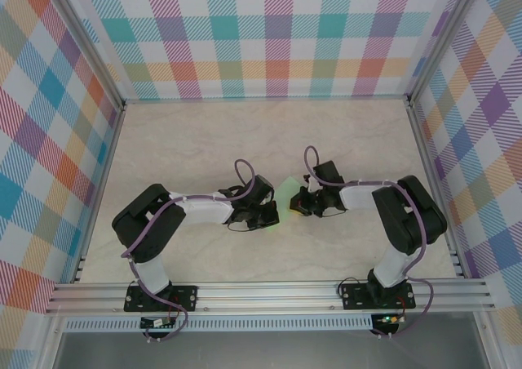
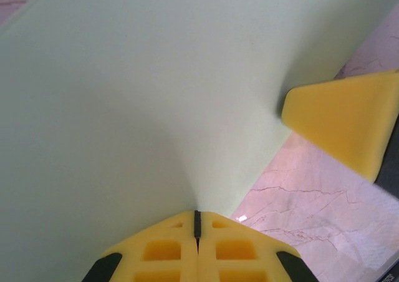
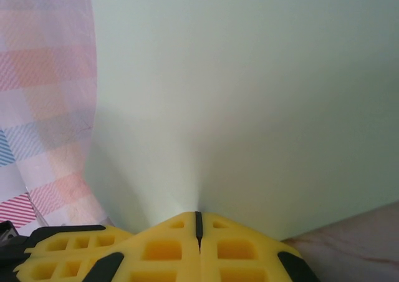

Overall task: Fold a paper plane with a square sheet of paper (pick it up from the middle)
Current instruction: First fold in half a square sheet of paper at the center of the table.

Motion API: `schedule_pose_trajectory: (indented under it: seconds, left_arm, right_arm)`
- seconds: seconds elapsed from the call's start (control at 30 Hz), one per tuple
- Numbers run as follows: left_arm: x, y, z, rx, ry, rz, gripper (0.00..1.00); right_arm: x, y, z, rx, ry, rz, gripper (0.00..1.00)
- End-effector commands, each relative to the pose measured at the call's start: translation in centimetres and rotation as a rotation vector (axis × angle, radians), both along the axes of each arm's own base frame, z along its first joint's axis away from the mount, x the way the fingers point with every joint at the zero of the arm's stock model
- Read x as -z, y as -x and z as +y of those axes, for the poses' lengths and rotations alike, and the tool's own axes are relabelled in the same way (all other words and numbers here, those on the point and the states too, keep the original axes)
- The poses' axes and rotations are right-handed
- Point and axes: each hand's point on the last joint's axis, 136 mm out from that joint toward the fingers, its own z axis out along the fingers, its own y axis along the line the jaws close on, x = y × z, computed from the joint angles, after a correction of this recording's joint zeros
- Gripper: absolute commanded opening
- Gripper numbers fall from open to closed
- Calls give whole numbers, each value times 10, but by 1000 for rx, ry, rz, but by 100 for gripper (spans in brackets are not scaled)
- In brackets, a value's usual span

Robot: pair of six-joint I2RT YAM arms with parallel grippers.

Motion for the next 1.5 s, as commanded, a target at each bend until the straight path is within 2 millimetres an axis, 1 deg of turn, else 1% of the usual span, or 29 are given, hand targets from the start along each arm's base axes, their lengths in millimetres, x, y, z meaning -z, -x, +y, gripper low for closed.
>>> schedule_pose_trajectory:
  seconds: [0.0,0.07,0.2,0.37,0.53,0.63,0.73,0.83,0.9,1.0,1.17,1.27,1.37,1.47]
  left_arm:
    - [48,43,45,0,-195,174,0]
    - [50,45,48,0,-204,180,0]
    - [53,49,53,-3,-219,187,0]
    - [53,49,53,-1,-218,183,0]
    - [53,48,53,5,-219,181,0]
    - [53,48,51,8,-211,181,0]
    - [51,45,48,11,-204,171,0]
    - [50,44,47,17,-198,164,0]
    - [50,44,46,20,-198,163,0]
    - [51,43,44,22,-194,164,0]
    - [47,41,42,23,-187,154,0]
    - [45,39,41,26,-186,144,0]
    - [43,37,41,29,-190,138,0]
    - [38,34,37,35,-176,122,0]
  right_arm:
    - [26,-27,-47,132,165,-31,0]
    - [27,-33,-57,163,172,-31,0]
    - [28,-44,-69,195,193,-35,0]
    - [29,-56,-85,252,224,-29,0]
    - [20,-72,-102,313,255,-55,0]
    - [12,-79,-103,310,253,-72,0]
    - [-5,-82,-97,293,207,-117,0]
    - [-25,-77,-92,276,160,-168,0]
    - [-38,-69,-84,249,98,-197,0]
    - [-45,-53,-64,185,-11,-176,0]
    - [-41,-29,-29,78,-77,-119,0]
    - [-33,-22,-14,36,-84,-85,0]
    - [-20,-19,-6,15,-64,-48,0]
    - [-5,-16,-8,22,-37,-8,0]
